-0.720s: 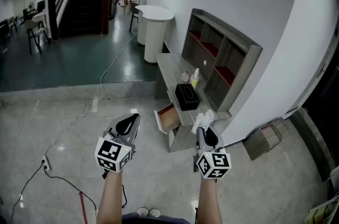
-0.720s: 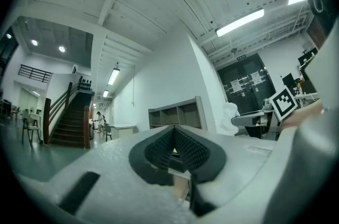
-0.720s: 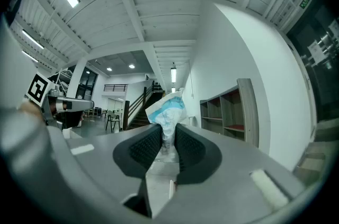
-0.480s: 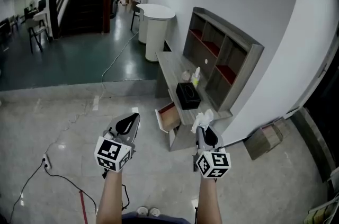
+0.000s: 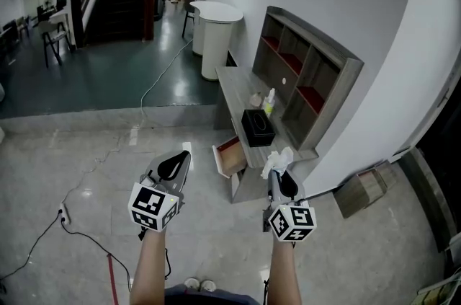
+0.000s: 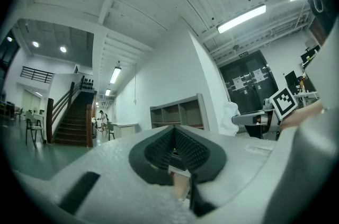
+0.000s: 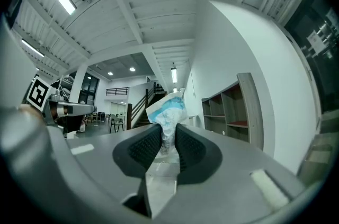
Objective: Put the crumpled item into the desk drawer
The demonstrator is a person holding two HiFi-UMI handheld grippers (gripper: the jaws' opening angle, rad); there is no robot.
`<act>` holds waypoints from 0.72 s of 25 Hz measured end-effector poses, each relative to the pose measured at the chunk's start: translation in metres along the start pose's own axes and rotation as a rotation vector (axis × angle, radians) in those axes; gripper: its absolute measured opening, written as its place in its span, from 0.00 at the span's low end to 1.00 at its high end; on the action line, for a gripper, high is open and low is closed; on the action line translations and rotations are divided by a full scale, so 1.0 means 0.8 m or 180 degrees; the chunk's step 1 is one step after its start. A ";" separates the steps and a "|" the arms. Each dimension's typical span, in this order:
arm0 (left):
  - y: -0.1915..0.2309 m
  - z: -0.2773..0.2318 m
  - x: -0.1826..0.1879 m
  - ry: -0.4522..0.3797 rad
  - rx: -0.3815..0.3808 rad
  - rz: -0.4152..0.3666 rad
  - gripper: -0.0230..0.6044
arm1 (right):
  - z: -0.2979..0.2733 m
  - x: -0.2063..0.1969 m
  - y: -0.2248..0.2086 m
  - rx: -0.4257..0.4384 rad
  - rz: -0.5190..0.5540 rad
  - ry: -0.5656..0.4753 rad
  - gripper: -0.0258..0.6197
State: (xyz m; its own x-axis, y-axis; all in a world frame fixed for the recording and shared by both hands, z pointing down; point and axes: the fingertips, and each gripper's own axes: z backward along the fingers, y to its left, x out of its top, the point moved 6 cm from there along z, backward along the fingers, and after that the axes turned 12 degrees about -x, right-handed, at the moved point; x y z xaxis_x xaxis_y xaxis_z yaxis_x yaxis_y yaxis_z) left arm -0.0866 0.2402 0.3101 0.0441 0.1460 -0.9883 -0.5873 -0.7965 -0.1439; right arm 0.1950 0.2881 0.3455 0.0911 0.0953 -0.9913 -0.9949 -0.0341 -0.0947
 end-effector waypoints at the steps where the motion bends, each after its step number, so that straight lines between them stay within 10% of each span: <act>1: 0.000 -0.001 0.000 0.0006 0.0013 -0.0002 0.04 | -0.002 -0.001 -0.002 0.0007 -0.0015 0.0007 0.18; 18: 0.062 -0.019 -0.063 0.0181 0.0398 0.0107 0.04 | -0.112 -0.054 -0.005 0.0220 -0.0025 0.0158 0.18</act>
State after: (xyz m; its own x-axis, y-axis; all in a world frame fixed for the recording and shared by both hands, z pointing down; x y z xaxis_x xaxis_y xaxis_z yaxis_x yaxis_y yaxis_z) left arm -0.1058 0.1843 0.3519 0.0662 0.0841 -0.9943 -0.6851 -0.7206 -0.1065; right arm 0.1992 0.1948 0.3805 0.0993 0.0459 -0.9940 -0.9946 0.0353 -0.0978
